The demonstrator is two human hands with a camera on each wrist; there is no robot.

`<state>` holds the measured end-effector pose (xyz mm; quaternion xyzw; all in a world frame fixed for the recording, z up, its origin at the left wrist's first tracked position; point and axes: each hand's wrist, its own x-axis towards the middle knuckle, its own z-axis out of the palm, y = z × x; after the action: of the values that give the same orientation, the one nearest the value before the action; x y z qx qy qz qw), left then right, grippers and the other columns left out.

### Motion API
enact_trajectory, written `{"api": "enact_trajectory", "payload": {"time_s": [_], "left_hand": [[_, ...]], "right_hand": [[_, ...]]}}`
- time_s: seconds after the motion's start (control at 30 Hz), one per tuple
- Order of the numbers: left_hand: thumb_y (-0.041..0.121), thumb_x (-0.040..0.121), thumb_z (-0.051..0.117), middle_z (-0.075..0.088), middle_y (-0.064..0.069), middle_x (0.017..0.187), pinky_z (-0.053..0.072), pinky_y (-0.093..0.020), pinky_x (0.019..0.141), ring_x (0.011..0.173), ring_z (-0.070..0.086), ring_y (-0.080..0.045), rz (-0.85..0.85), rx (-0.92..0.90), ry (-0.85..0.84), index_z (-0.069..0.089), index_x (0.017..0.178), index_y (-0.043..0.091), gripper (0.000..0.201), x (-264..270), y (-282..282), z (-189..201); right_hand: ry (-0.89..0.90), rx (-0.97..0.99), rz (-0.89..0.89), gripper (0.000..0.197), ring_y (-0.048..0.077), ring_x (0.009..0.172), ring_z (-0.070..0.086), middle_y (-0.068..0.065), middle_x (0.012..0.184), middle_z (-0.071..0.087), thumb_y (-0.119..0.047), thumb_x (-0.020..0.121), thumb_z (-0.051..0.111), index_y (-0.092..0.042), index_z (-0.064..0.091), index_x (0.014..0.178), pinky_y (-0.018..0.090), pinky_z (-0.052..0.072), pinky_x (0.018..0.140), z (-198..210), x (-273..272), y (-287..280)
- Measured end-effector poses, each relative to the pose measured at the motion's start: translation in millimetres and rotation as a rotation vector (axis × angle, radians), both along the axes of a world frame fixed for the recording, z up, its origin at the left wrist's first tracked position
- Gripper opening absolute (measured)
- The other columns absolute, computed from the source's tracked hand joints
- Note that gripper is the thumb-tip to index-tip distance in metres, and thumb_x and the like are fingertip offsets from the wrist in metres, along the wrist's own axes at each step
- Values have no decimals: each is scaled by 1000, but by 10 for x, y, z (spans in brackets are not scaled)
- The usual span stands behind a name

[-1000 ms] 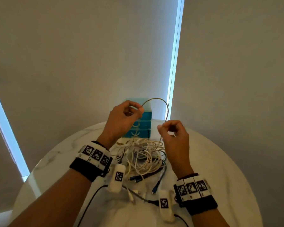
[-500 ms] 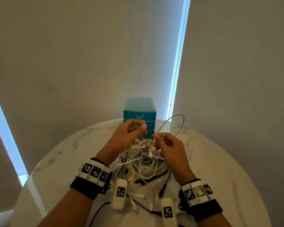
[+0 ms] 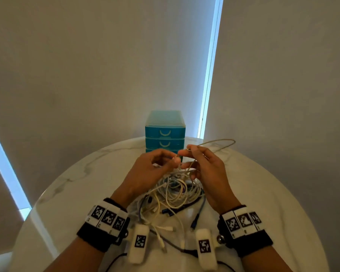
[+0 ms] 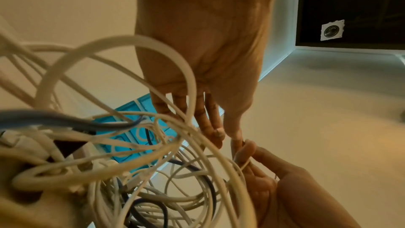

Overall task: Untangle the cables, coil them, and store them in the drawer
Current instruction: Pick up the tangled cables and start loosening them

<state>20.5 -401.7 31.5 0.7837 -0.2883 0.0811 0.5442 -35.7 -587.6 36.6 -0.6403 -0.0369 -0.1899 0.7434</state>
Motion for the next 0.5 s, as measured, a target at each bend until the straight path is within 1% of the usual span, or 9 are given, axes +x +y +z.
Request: {"api": "enact_trajectory", "payload": {"time_s": [0.1,0.17,0.23,0.3,0.37,0.4,0.43,0.47,0.5], "left_hand": [[41,100,74,81,11,94,58,-20,80,91,76,-5,98,-119,-104,79,105,26,17,21,25,-16],[37,103,71,81,7,94,55,-17,76,89,75,-7,203,-270,-102,76,107,20,18,76,80,-2],[31,110,60,81,2,96,53,-22,70,81,73,-11,237,-443,-26,65,114,11,21,137,171,36],[28,116,45,80,-1,93,48,-30,62,65,67,-16,181,-525,86,51,121,10,20,165,236,26],[26,118,37,75,-1,89,43,-31,53,53,55,-20,98,-504,130,42,131,18,16,151,230,-12],[23,118,36,72,-2,88,42,-29,49,51,51,-21,48,-473,127,40,135,25,17,125,196,-19],[20,118,35,69,-4,89,42,-27,48,52,49,-23,-5,-428,111,41,136,31,21,98,155,-20],[18,118,35,66,-7,91,42,-26,50,56,49,-24,-47,-354,77,47,134,34,25,69,114,-14],[15,118,34,64,-9,95,43,-24,56,61,50,-21,-68,-258,31,57,129,34,31,46,78,-18]], "right_hand": [[3,-13,-4,23,26,87,76,7,111,82,-25,110,59,-11,66,127,29,54,61,9,-43,-23],[19,-60,14,21,27,91,76,7,110,82,-17,107,63,-12,67,127,33,56,68,-9,-56,-88],[39,-147,66,22,28,97,76,8,110,82,-9,105,64,-11,68,126,38,59,79,-2,-59,-165],[19,-107,134,29,31,99,76,14,112,80,4,103,58,-6,67,128,37,62,84,49,-54,-240],[-54,88,188,33,31,100,75,19,115,77,11,100,52,1,64,129,33,63,86,146,-75,-291],[-101,194,196,33,31,102,75,20,115,77,10,100,52,2,64,129,32,63,89,193,-88,-312],[-144,291,185,31,30,106,76,19,114,76,9,100,52,2,64,128,32,63,92,224,-96,-334],[-178,373,161,29,30,110,76,18,115,76,8,101,52,0,64,127,31,62,95,238,-103,-353],[-200,437,131,27,30,114,75,17,116,76,7,103,51,-1,65,125,31,61,96,235,-97,-366]]}}
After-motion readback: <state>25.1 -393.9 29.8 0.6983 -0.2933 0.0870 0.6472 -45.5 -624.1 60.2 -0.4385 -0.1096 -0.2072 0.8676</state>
